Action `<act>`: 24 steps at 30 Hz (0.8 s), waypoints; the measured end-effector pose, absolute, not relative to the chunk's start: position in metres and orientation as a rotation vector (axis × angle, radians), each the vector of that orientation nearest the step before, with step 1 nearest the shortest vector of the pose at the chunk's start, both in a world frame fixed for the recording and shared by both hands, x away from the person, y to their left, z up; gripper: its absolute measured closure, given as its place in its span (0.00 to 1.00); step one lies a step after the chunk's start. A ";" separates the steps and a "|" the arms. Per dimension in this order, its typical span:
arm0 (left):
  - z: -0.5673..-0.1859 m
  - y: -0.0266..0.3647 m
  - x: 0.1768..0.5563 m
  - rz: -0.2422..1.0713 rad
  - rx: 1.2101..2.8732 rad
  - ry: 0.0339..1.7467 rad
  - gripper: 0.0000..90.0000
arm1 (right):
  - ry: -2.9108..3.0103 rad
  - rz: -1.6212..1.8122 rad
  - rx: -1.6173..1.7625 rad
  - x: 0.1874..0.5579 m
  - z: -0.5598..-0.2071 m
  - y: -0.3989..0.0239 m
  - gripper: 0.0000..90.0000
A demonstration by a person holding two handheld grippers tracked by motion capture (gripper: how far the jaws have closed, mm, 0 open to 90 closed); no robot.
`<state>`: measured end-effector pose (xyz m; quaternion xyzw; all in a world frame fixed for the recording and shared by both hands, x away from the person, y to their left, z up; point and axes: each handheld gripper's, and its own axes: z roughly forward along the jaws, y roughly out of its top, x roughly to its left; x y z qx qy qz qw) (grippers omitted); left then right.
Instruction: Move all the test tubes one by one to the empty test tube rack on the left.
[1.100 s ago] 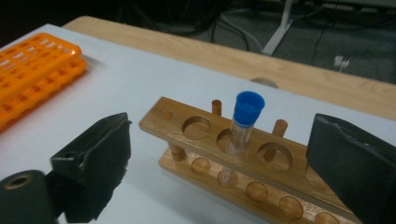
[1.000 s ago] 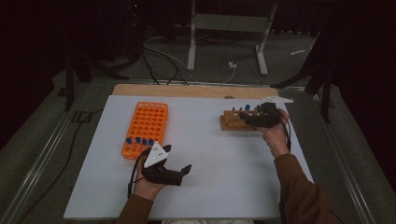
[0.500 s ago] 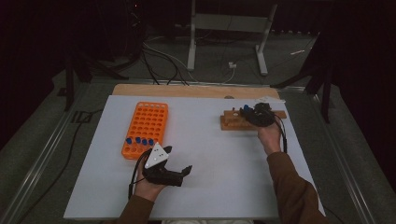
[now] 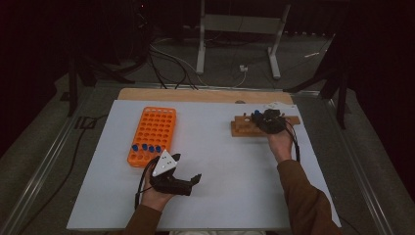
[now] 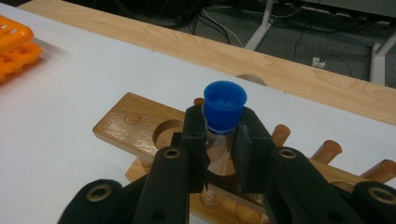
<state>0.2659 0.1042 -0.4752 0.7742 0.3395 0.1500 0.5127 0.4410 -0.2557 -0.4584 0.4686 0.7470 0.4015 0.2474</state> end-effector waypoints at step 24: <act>-0.477 0.104 0.267 0.345 1.857 0.826 0.01 | 1.929 1.194 1.228 0.424 -0.421 -0.270 0.86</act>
